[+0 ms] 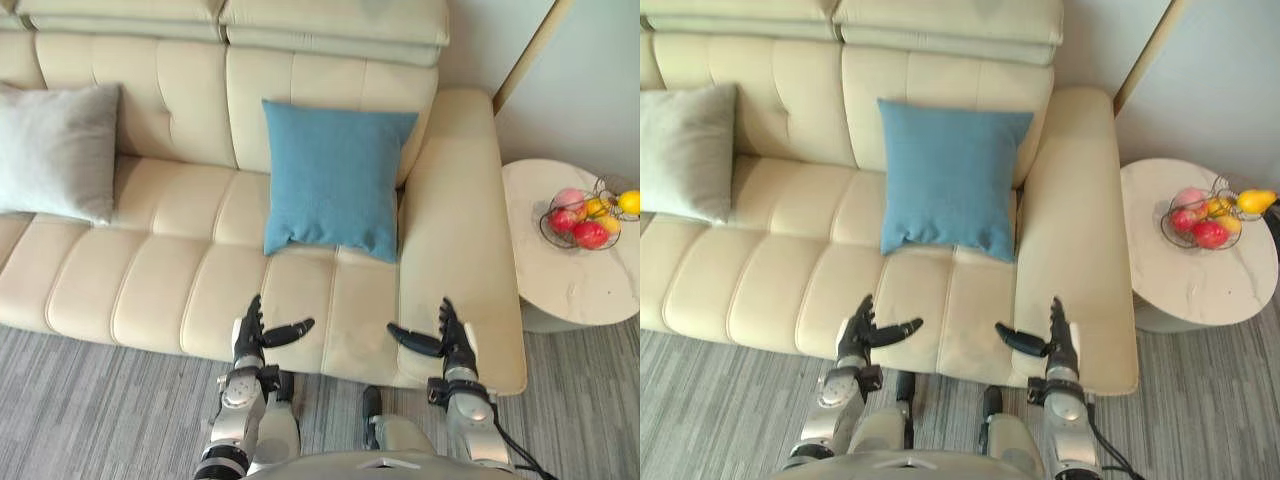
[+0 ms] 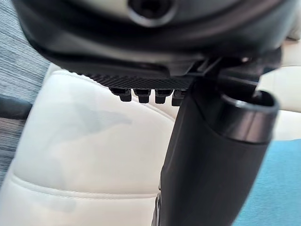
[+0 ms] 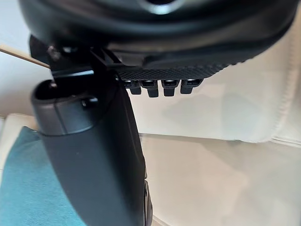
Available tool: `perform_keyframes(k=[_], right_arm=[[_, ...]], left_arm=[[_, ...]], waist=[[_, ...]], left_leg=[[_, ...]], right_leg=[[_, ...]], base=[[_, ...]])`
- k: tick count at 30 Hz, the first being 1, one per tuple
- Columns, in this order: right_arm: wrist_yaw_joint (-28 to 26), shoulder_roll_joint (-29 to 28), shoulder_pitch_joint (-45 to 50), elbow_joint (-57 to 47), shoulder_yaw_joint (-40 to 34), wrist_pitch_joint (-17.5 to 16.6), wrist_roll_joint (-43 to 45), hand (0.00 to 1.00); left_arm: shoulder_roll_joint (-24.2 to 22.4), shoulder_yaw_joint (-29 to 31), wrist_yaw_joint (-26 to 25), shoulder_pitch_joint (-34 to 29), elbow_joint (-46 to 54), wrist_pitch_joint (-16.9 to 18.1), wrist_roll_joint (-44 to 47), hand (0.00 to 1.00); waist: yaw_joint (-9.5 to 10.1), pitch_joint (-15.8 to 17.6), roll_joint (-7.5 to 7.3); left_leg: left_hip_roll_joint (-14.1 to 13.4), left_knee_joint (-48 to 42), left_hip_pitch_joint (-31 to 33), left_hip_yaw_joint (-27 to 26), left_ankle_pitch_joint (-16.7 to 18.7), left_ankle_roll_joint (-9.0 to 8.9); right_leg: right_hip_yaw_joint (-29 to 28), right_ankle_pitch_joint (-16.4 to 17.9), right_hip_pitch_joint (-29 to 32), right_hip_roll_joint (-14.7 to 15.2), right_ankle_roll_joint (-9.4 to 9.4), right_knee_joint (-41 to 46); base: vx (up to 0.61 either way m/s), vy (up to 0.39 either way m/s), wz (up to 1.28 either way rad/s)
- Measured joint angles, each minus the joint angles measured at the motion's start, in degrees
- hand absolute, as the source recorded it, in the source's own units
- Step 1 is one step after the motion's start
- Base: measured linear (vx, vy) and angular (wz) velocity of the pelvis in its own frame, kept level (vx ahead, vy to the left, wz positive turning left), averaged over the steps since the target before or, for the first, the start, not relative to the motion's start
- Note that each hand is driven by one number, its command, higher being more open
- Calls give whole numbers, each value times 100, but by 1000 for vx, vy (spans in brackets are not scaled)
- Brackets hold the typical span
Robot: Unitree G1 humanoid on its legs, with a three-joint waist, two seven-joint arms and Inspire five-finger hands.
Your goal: Pick up cushions and gather them together orderly.
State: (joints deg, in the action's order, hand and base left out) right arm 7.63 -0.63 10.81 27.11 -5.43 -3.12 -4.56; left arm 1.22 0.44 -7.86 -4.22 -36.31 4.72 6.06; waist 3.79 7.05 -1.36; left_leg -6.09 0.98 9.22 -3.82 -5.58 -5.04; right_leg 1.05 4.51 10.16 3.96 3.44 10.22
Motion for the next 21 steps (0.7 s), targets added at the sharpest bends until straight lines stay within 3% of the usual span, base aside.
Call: perform_keyframes(k=[7, 16, 19, 21], right_arm=[[-139, -21, -15, 1547, -38, -102, -34, 100], [-98, -8, -334, 2167, -483, -188, -37, 100], [-68, -62, -587, 2164, -464, -177, -37, 100], [-9, -162, -937, 2104, -451, -166, -36, 100]], left_arm=[[137, 401, 86, -244, -1463, -49, -476, 100], [192, 761, 70, -203, -1905, -108, -726, 100], [198, 771, 63, -78, -1905, -105, -734, 100], [237, 765, 44, 89, -1906, -109, -790, 100]], waist=[[-65, -486, -54], [-90, -521, -107], [-58, -400, -170], [-47, -244, -213]], left_leg=[[80, 375, -599, -17, -4, 6], [217, 393, -792, -95, 46, 91], [191, 56, -517, -342, 195, 127], [42, -700, 10, -602, 532, 156]], right_leg=[[13, -31, -586, 32, 49, -409], [-51, -106, -829, 129, 158, -582], [-310, -225, -564, 120, 196, -557], [-534, -405, -227, 79, 260, -559]], base=[[33, 19, 1], [8, 28, -4], [-84, 47, -47], [-96, 35, -62]])
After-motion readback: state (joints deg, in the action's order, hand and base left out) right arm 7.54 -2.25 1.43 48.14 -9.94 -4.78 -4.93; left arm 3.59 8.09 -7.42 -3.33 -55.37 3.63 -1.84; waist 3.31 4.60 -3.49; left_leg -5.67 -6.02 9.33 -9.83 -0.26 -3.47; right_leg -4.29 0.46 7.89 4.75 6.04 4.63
